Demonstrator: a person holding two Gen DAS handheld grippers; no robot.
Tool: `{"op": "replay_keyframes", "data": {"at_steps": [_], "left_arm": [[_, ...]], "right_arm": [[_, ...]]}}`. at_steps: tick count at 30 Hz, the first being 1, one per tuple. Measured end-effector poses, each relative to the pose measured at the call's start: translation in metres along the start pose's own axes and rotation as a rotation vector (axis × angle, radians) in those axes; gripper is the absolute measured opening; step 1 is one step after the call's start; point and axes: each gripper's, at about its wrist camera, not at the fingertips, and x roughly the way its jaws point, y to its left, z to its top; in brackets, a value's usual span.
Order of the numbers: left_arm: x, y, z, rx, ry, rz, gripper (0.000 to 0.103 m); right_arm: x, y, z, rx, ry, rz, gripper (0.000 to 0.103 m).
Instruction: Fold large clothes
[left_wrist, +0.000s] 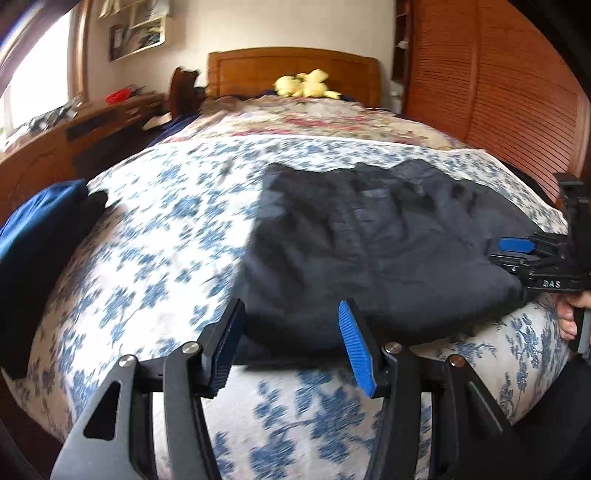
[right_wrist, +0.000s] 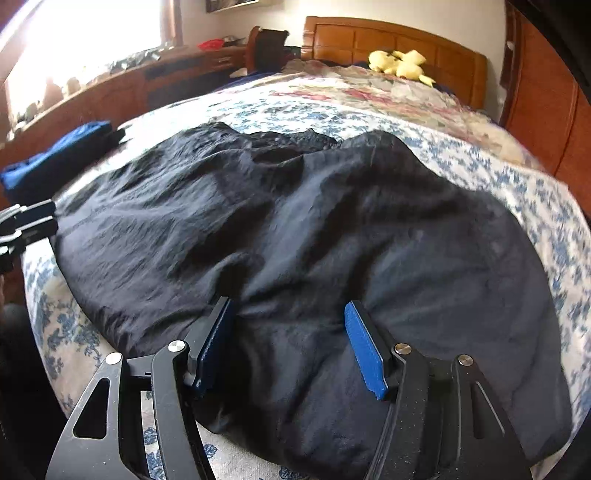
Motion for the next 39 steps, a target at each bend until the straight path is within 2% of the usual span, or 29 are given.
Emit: {"op": "replay_keyframes", "data": {"at_steps": [4, 7, 15, 20, 27, 32, 35, 39], "left_arm": [[0.002, 0.013, -0.001, -0.036, 0.016, 0.029, 0.052], [0.011, 0.010, -0.007, -0.019, 0.058, 0.065, 0.052], [0.022, 0.015, -0.017, -0.062, 0.112, 0.054, 0.052], [0.023, 0.014, -0.019, -0.076, 0.116, 0.060, 0.052], [0.025, 0.015, -0.016, -0.114, 0.131, 0.063, 0.052], [0.027, 0.015, -0.017, -0.148, 0.122, 0.071, 0.052], [0.028, 0.012, -0.016, -0.154, 0.116, 0.034, 0.034], [0.024, 0.005, -0.005, -0.144, 0.109, 0.023, 0.013]], "right_arm": [[0.000, 0.001, 0.000, -0.015, -0.001, -0.009, 0.063], [0.000, 0.000, 0.001, -0.007, 0.005, -0.004, 0.063], [-0.002, 0.001, -0.001, -0.028, -0.002, -0.008, 0.063], [-0.002, -0.004, -0.003, -0.019, -0.010, 0.023, 0.064], [-0.012, -0.008, -0.011, -0.018, -0.033, 0.023, 0.064], [-0.023, -0.020, -0.022, -0.006, -0.052, 0.091, 0.064], [-0.028, -0.023, -0.023, 0.013, -0.050, 0.099, 0.064], [-0.032, -0.017, -0.023, -0.004, -0.049, 0.075, 0.064]]}}
